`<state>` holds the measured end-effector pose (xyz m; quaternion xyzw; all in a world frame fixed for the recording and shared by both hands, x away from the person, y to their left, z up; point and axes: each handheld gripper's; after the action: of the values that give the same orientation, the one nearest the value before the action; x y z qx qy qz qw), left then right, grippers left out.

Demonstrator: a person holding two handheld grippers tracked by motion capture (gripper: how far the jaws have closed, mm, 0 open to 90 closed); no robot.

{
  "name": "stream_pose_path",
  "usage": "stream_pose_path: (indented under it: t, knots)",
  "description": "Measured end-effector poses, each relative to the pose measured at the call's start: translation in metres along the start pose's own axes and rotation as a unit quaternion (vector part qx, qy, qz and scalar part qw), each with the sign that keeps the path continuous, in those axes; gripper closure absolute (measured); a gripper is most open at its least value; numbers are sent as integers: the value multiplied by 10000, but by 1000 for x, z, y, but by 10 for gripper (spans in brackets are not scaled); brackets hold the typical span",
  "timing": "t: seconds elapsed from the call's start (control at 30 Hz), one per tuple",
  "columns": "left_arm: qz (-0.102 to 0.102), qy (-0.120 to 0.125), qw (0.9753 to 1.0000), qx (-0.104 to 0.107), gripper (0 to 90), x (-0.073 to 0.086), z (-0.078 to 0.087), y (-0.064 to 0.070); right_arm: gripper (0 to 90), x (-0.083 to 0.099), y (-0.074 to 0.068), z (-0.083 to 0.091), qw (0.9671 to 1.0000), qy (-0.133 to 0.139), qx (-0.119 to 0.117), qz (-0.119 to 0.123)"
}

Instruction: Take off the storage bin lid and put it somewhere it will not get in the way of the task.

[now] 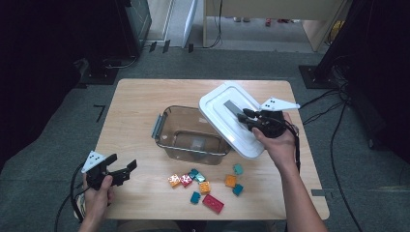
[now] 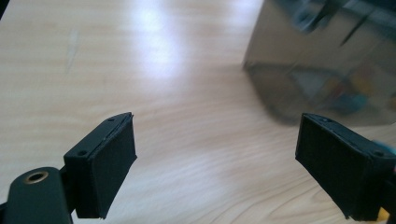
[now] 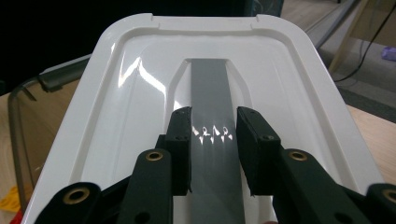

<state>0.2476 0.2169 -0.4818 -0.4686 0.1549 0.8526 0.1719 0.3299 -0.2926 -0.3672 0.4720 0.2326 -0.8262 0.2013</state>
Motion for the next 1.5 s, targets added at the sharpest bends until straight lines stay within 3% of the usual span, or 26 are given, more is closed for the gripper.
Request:
stream_pose_path:
  t: [0.33, 0.47, 0.6, 0.83, 1.03, 1.27, 1.5]
  knots:
    - [-137, -520, 9981, -286, 125, 25, -8, -11, 683, 19, 25, 14, 9991, 47, 312, -298]
    - [-98, -546, 9980, -300, 129, 25, -10, -11, 683, 27, 36, 20, 9982, 92, 440, -404]
    - [-232, -680, 9968, -344, 130, 26, -13, -8, 683, 38, 46, 24, 9968, 116, 569, -557]
    - [-224, -751, 9962, -368, 132, 27, -15, -7, 683, 58, 59, 28, 9940, 130, 769, -768]
    - [-340, -887, 9945, -431, 132, 28, -18, -3, 683, 78, 72, 31, 9900, 159, 924, -1051]
    - [-521, -975, 9924, -542, 132, 28, -21, 1, 683, 100, 82, 27, 9861, -129, 1188, -1151]
    - [-649, -1018, 9908, -607, 133, 29, -22, 3, 682, 121, 82, 15, 9825, -422, 1443, -1096]
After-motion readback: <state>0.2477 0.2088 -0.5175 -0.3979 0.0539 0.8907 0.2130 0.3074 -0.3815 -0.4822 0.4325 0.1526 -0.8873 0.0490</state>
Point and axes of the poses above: each handheld gripper's, and its own axes: z roughly backward along the jaws, x roughly out of its underside, y roughly to its right, and after that the axes turned 8 degrees about -z, right-handed
